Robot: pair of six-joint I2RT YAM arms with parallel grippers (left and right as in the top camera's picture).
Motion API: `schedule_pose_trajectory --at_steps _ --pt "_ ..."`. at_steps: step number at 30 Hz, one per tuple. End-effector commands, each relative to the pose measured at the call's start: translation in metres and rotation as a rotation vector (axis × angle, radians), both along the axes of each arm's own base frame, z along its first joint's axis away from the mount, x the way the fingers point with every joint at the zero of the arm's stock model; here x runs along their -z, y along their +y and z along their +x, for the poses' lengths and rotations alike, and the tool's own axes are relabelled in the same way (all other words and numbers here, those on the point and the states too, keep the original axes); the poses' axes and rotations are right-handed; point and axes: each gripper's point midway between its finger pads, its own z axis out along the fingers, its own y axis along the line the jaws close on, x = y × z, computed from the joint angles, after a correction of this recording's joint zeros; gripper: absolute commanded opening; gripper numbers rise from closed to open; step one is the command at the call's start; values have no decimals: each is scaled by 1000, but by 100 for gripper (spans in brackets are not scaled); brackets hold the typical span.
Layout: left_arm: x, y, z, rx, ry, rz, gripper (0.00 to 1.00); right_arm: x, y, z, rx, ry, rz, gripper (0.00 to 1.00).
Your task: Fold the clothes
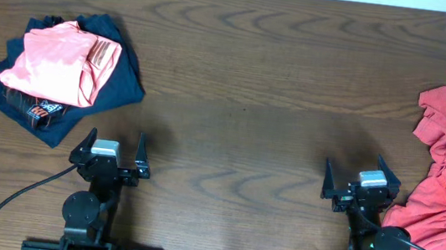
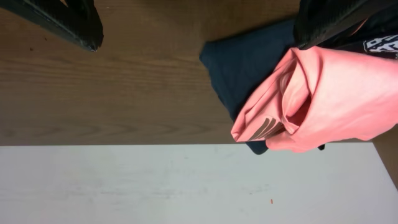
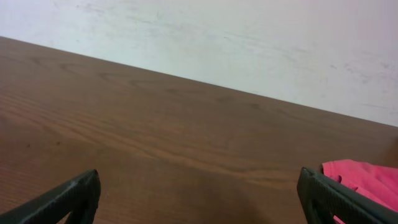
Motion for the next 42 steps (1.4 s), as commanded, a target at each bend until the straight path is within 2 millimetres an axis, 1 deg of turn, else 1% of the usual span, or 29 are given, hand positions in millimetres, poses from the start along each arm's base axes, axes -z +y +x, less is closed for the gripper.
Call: schedule_pose_trajectory --at_steps 1,15,20,36,42 --pt "15 -4 -1 21 40 -7 98 0 -2 0 3 -3 -13 99" --pt "15 -4 -1 21 40 -7 98 0 -1 0 -2 -2 -12 99" --pt "15 -4 -1 21 40 -7 98 0 0 0 1 6 51 99" --pt "14 -4 -1 21 38 -7 98 0 -2 0 9 6 50 99" --pt "13 -4 -1 21 36 -7 98 -1 -8 0 43 3 48 99"
